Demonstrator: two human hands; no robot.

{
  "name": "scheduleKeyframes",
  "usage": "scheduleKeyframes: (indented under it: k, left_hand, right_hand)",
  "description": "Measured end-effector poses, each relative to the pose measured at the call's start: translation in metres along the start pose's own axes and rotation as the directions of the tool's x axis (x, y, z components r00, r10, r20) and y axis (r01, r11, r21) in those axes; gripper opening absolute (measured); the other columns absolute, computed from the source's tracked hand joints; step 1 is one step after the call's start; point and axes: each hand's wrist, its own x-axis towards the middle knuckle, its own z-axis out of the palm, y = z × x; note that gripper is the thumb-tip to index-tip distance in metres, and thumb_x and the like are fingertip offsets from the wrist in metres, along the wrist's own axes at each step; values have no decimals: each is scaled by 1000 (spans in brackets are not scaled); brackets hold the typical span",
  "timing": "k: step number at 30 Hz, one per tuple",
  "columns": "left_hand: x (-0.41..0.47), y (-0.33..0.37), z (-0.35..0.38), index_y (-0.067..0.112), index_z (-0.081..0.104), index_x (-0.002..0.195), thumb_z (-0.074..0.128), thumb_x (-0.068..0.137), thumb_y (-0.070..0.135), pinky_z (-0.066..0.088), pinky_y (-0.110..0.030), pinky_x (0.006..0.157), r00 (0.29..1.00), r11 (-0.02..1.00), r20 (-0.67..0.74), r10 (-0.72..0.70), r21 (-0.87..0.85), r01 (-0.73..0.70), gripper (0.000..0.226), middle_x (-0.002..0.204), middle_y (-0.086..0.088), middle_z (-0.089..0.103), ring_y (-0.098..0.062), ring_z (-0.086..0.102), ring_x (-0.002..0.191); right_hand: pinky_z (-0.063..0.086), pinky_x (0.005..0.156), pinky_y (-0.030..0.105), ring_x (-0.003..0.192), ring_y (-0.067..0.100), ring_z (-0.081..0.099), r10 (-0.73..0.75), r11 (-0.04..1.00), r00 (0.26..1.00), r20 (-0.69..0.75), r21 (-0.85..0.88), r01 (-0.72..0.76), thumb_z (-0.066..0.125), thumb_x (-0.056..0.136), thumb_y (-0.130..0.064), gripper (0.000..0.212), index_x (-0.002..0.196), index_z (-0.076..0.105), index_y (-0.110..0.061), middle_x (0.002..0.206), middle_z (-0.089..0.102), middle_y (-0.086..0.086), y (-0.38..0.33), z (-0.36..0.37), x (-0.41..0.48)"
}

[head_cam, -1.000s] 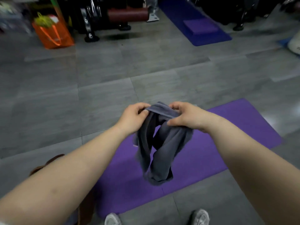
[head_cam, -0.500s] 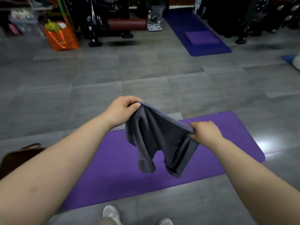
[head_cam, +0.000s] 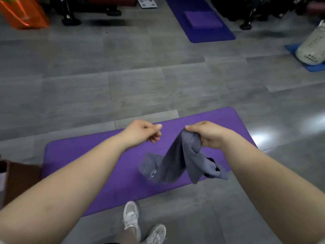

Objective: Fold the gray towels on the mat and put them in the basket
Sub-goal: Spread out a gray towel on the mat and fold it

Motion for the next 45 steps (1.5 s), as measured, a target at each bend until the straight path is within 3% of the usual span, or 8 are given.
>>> scheduleKeyframes:
  k: [11, 17, 21, 24, 29, 34, 40, 45]
  left_hand:
    - [52, 20, 43, 15, 52, 85, 58, 86, 18, 36, -13, 58, 986, 978, -102, 129, 176, -109, 8, 84, -8, 61, -19, 54, 79]
    - [79, 58, 41, 16, 48, 77, 42, 94, 15, 35, -21, 62, 989, 971, 12, 150, 186, -150, 18, 67, 0, 50, -9, 45, 66]
    - [95, 93, 56, 25, 49, 68, 62, 84, 26, 36, -13, 59, 984, 937, 90, 151, 303, -171, 20, 67, 7, 51, 1, 45, 60]
    - [108, 106, 78, 31, 49, 65, 71, 76, 17, 34, -11, 57, 985, 914, 58, 161, 368, -171, 28, 65, 11, 51, 6, 46, 55]
    - [121, 122, 97, 27, 58, 73, 65, 80, 7, 38, 1, 62, 956, 948, -173, 237, 259, -188, 22, 53, 32, 60, 20, 52, 58]
    - [126, 102, 102, 14, 71, 89, 66, 80, 10, 37, 5, 65, 951, 952, -261, 163, 295, -82, 11, 55, 38, 58, 27, 51, 61]
    - [141, 43, 101, 30, 62, 68, 66, 80, 12, 35, 8, 62, 958, 962, -288, 1, 262, 78, 22, 49, 45, 52, 29, 49, 59]
    - [169, -6, 100, 19, 70, 81, 67, 79, 16, 35, 6, 54, 949, 897, -316, 12, 423, 130, 5, 64, 22, 66, 17, 53, 58]
  right_hand:
    - [54, 52, 22, 74, 17, 58, -99, 825, 995, -5, 559, 85, 38, 98, -19, 16, 102, 50, -9, 85, 57, 8, -34, 3, 15]
    - [35, 61, 29, 62, 22, 41, -244, 968, 865, -439, -163, 190, 53, 90, -30, 52, 45, 33, -13, 56, 37, 5, -32, -40, 29]
    - [29, 97, 31, 117, 30, 36, -492, 764, 757, -430, -630, 138, 46, 92, -39, 45, 81, 71, -3, 115, 52, 11, -21, -85, 47]
    - [31, 94, 19, 115, 11, 45, -598, 754, 756, -268, -509, 416, 49, 93, -25, 37, 89, 72, 3, 124, 56, 9, -14, -121, 66]
    - [34, 62, 17, 42, -4, 42, -449, 894, 892, 50, 10, 449, 53, 90, -30, 50, 43, 57, -14, 43, 52, -10, 4, -171, 83]
    - [29, 56, 21, 60, 6, 35, -391, 803, 854, 342, -327, 499, 69, 78, -12, 37, 65, 37, -25, 64, 39, -8, 26, -173, 98]
    - [33, 68, 25, 70, 21, 46, -341, 650, 902, 265, -627, 429, 59, 80, -8, 38, 96, 28, -23, 99, 48, -3, 69, -181, 162]
    - [40, 72, 32, 89, 33, 54, -174, 515, 970, -167, -855, -55, 36, 87, -1, 20, 92, 55, -7, 110, 62, 20, 119, -232, 231]
